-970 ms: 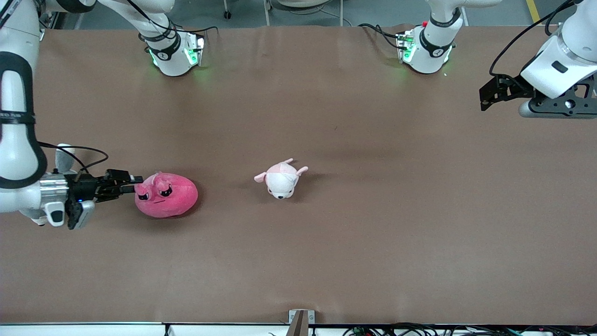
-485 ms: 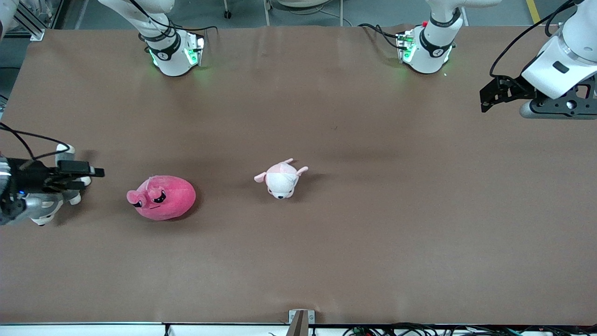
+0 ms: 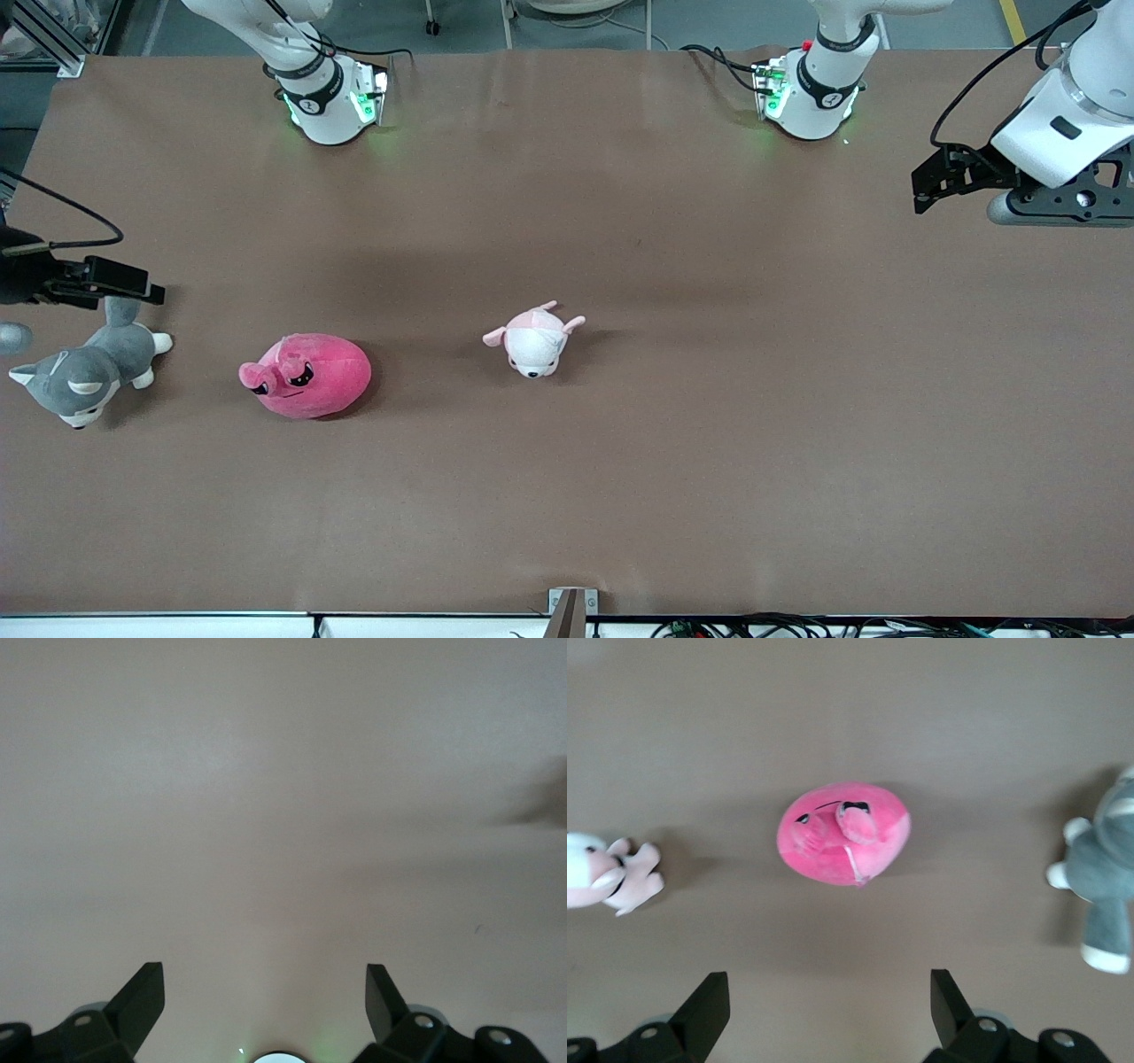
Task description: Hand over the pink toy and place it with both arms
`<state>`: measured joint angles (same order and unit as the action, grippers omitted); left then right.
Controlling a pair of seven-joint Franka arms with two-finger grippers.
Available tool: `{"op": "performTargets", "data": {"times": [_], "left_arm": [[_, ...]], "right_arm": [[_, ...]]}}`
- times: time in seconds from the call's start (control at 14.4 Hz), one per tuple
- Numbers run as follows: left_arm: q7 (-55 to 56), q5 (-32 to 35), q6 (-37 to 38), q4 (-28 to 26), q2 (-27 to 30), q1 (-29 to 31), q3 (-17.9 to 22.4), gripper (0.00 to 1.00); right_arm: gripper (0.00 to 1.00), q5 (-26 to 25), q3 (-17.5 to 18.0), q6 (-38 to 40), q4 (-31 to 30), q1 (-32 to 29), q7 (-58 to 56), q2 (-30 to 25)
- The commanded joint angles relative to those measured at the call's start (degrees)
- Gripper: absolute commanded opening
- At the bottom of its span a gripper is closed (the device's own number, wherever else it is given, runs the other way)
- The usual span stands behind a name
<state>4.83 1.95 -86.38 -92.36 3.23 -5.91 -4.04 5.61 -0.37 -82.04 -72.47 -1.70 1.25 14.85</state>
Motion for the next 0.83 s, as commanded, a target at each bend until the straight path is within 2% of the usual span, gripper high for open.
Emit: {"op": "performTargets", "data": {"times": [0.0, 0.14, 0.35, 0.62, 0.76], "left_arm": [[-0.61, -0.8, -0.1, -0.98, 1.34, 0.55, 0.0, 1.0], [-0.7, -0.72, -0.01, -1.07, 1.34, 0.63, 0.26, 1.0], [-1.4, -0.8, -0.01, -0.98, 1.34, 2.04, 0.44, 1.0], [-1.23, -0.8, -0.1, -0.98, 1.61, 3.01, 0.44, 1.0], [-1.23, -0.72, -0.19, -0.98, 1.43, 3.01, 0.35, 1.0]], "right_arm": [[1.0, -5.33, -0.07, -1.1, -1.71, 0.73, 3.76, -2.54], [1.0, -5.7, -0.51, -5.39, -1.63, 0.03, 3.15, -2.46], [1.0, -5.44, -0.16, -6.12, -1.89, -1.02, 3.06, -3.94], [1.0, -5.43, -0.16, -7.61, -5.92, -1.11, 2.1, -7.46], [1.0, -5.43, -0.24, -11.28, -10.39, -1.37, -1.14, -10.27]]}}
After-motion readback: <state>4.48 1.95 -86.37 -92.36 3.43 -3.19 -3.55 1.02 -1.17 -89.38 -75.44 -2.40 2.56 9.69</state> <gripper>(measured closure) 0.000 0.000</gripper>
